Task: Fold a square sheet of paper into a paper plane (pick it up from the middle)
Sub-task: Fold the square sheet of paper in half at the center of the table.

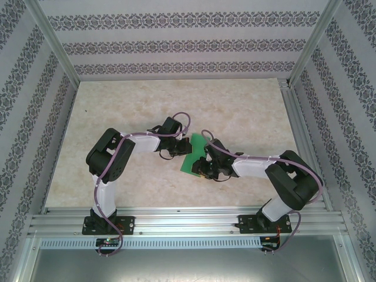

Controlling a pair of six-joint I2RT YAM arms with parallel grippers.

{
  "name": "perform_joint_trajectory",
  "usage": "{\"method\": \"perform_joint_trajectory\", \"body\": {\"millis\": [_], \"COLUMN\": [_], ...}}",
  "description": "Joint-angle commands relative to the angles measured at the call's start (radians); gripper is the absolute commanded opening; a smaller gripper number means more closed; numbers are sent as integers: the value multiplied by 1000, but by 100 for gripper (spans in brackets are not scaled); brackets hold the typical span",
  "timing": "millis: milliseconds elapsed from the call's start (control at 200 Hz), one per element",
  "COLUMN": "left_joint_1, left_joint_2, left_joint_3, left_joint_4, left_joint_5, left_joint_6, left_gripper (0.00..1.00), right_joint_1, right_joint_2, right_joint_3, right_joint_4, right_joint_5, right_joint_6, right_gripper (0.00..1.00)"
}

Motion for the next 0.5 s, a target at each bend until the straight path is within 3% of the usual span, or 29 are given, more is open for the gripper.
{"method": "perform_joint_trajectory", "body": {"millis": [0, 280, 495], "left_joint_1": [-21, -21, -24], "left_joint_2": [28, 26, 30], "left_joint_3": [2, 3, 11], "left_joint_4": [-69, -70, -72], "left_joint_5": [-25, -28, -26], "left_joint_6": [28, 27, 27], "left_gripper": [4, 4, 4], "right_joint_1": [8, 20, 20], "right_joint_2": [19, -83, -5], "right_joint_3": [-16, 23, -40], "right_joint_4": [-60, -82, -3], "right_joint_5": [41, 24, 8], "right_joint_6": [-2, -16, 18], "right_gripper": [31, 32, 32]}}
